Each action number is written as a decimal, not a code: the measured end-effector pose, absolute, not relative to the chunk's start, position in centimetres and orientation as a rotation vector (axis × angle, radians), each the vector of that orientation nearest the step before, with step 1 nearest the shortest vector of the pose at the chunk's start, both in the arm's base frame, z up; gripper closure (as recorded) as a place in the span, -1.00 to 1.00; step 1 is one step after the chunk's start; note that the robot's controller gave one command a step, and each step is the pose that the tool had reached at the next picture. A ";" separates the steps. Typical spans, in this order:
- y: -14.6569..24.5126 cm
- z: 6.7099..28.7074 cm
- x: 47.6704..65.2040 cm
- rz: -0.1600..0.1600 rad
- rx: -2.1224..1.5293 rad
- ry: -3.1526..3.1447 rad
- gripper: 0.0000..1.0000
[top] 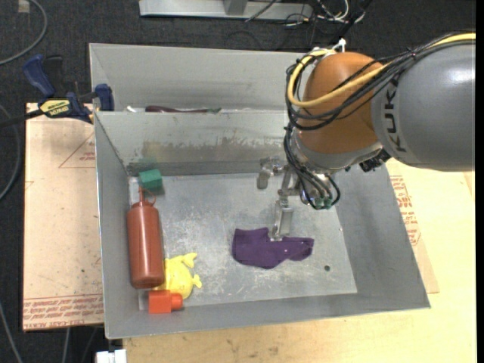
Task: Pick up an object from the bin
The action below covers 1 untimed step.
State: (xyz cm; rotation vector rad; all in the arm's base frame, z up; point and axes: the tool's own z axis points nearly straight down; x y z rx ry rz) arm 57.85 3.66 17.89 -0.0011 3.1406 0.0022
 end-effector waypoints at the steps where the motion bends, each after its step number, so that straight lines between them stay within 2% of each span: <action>1: 2.6 14.0 56.8 0.003 -0.103 3.135 -1.00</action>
Offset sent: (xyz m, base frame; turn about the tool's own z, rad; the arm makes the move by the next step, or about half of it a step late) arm -0.0364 -0.0069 -0.1025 -0.2262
